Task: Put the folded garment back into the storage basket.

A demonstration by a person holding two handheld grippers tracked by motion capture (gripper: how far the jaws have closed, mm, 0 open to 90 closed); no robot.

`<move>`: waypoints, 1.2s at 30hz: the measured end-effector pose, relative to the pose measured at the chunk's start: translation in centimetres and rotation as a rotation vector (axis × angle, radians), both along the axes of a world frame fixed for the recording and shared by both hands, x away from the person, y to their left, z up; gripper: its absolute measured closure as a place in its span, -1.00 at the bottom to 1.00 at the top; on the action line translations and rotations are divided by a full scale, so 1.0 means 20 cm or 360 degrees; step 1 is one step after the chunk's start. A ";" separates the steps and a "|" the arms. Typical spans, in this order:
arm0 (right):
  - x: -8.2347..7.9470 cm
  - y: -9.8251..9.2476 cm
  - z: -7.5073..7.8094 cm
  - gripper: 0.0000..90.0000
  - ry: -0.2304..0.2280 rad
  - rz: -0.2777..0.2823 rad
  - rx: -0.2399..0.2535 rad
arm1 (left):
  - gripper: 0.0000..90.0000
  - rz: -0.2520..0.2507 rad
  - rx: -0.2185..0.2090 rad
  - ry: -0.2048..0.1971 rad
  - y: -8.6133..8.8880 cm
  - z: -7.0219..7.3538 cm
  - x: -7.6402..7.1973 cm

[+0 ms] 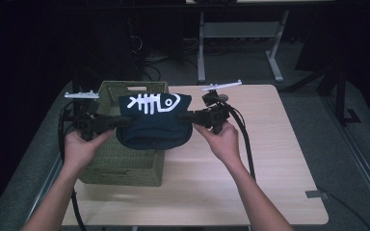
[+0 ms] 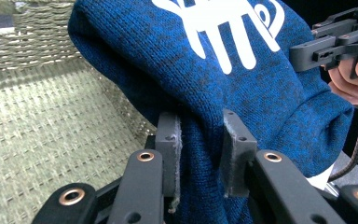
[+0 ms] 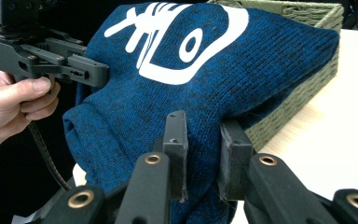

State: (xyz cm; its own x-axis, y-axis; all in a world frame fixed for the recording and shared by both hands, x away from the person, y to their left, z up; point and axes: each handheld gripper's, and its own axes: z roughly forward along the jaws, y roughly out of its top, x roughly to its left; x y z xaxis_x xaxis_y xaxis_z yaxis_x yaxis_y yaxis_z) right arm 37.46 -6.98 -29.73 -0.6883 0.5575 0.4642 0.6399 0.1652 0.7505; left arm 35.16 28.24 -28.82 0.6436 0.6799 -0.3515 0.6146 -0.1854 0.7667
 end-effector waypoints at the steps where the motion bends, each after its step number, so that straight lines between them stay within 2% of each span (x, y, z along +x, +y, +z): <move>1: 0.00 0.00 0.00 0.69 0.0000 0.0000 0.0000 | 0.60 0.0005 -0.0003 0.0002 0.01 0.00 0.00; 16: 0.03 0.10 0.01 0.69 -0.0005 0.0044 0.0000 | 0.59 0.0012 -0.0003 0.0006 0.10 0.01 0.00; 29: 0.05 0.15 -0.02 0.68 -0.0007 0.0062 -0.0001 | 0.58 0.0017 -0.0002 0.0021 0.16 -0.03 0.00; 36: 0.06 0.21 -0.03 0.68 -0.0010 0.0077 -0.0001 | 0.58 0.0025 0.0005 0.0019 0.21 -0.05 0.00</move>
